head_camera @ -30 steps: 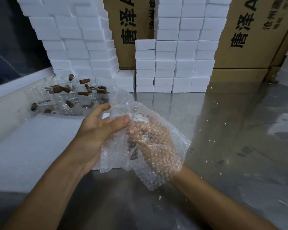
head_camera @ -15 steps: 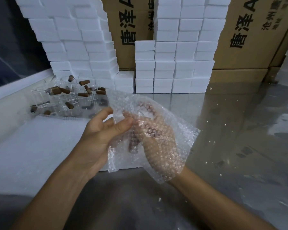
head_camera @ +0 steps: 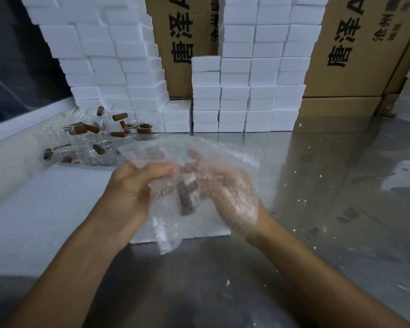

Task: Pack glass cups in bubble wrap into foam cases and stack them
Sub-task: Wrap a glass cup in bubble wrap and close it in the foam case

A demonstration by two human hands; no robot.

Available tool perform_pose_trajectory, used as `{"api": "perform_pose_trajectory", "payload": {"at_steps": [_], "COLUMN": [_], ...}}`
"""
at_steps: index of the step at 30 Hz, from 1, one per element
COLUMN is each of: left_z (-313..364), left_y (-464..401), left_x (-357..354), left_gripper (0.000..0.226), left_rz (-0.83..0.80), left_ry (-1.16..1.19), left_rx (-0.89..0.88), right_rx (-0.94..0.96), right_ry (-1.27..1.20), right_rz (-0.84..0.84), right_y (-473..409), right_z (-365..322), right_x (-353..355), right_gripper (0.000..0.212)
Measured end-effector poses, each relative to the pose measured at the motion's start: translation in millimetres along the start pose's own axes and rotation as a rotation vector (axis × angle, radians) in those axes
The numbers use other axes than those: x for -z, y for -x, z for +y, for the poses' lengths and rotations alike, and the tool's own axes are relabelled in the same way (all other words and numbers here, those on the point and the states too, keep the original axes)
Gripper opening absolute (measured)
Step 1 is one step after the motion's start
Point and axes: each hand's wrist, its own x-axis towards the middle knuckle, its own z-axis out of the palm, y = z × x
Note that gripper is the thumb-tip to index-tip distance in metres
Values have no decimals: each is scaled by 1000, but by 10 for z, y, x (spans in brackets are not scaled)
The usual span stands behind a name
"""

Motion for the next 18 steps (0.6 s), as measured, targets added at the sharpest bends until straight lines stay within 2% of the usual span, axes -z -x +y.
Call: {"api": "perform_pose_trajectory", "payload": {"at_steps": [1, 2, 4, 6, 7, 8, 10, 12, 13, 15, 16, 18], "left_z": [13, 27, 36, 36, 29, 22, -6, -56, -85, -129, -142, -157], "left_y": [-13, -27, -46, -42, -38, -37, -43, -55, -58, -51, -46, -42], "left_x": [18, 39, 89, 80, 67, 49, 11, -19, -37, -80, -95, -110], "left_gripper": [25, 24, 23, 26, 25, 21, 10, 18, 30, 49, 54, 64], "left_rz": [35, 86, 192, 256, 277, 297, 304, 271, 239, 187, 174, 171], "left_ry": [47, 96, 158, 221, 263, 301, 347, 333, 305, 246, 227, 193], "left_rx": [5, 20, 41, 44, 39, 32, 25, 13, 4, -2, 1, 22], "right_rx": [71, 86, 45, -36, -96, -146, -239, -284, -282, -245, -230, -218], "right_ry": [-42, -133, -220, -309, -370, -437, -561, -644, -648, -568, -525, -473], "right_rz": [110, 209, 439, 559, 536, 455, 244, 66, 22, 9, 44, 139], "right_y": [-64, -91, -168, -212, -216, -214, -214, -183, -167, -140, -125, -127], "right_z": [-13, -71, -67, 12, 22, 27, 28, 37, 36, 2, -15, -12], "right_x": [10, 40, 100, 188, 197, 202, 175, 100, 62, 16, 11, 34], "right_gripper": [34, 23, 30, 21, 15, 22, 56, 77, 76, 52, 40, 30]}}
